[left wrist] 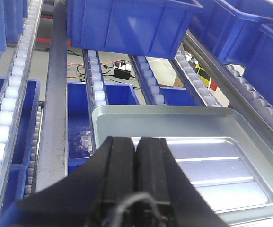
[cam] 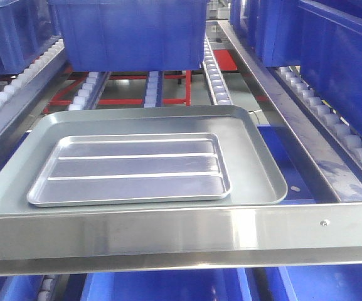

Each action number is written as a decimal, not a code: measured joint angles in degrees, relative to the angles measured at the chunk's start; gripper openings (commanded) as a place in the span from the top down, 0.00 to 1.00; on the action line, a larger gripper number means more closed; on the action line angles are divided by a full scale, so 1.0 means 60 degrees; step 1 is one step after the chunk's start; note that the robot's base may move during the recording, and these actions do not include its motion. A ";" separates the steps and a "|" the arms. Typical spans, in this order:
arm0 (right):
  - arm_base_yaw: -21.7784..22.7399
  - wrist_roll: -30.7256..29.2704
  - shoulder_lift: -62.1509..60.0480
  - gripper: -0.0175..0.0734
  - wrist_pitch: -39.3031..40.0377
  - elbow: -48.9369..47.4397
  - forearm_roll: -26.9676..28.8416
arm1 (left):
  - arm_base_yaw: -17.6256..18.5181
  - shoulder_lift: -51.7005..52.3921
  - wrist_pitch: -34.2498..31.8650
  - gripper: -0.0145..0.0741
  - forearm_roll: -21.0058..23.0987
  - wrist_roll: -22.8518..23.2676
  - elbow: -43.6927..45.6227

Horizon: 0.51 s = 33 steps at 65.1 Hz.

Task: Grab silver tray and stack on right shelf

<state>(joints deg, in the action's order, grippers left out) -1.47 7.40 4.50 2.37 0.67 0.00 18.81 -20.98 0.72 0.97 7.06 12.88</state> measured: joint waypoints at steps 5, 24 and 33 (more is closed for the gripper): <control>0.0000 0.0000 -0.0676 0.75 -0.0125 0.0160 0.0000 | 0.0000 0.0000 0.0000 0.95 0.0000 0.0000 -0.0014; 0.0000 -0.0014 -0.0856 0.75 -0.0395 0.0180 0.0000 | 0.0000 0.0000 -0.0017 0.95 0.0000 0.0000 -0.0014; 0.0000 -0.0014 -0.0856 0.75 -0.0395 0.0180 0.0000 | 0.0000 0.0000 -0.0017 0.95 0.0000 0.0000 -0.0014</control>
<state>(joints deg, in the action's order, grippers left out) -1.47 7.31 -0.64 0.00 1.75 0.00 18.81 -20.98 0.62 0.97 7.06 12.79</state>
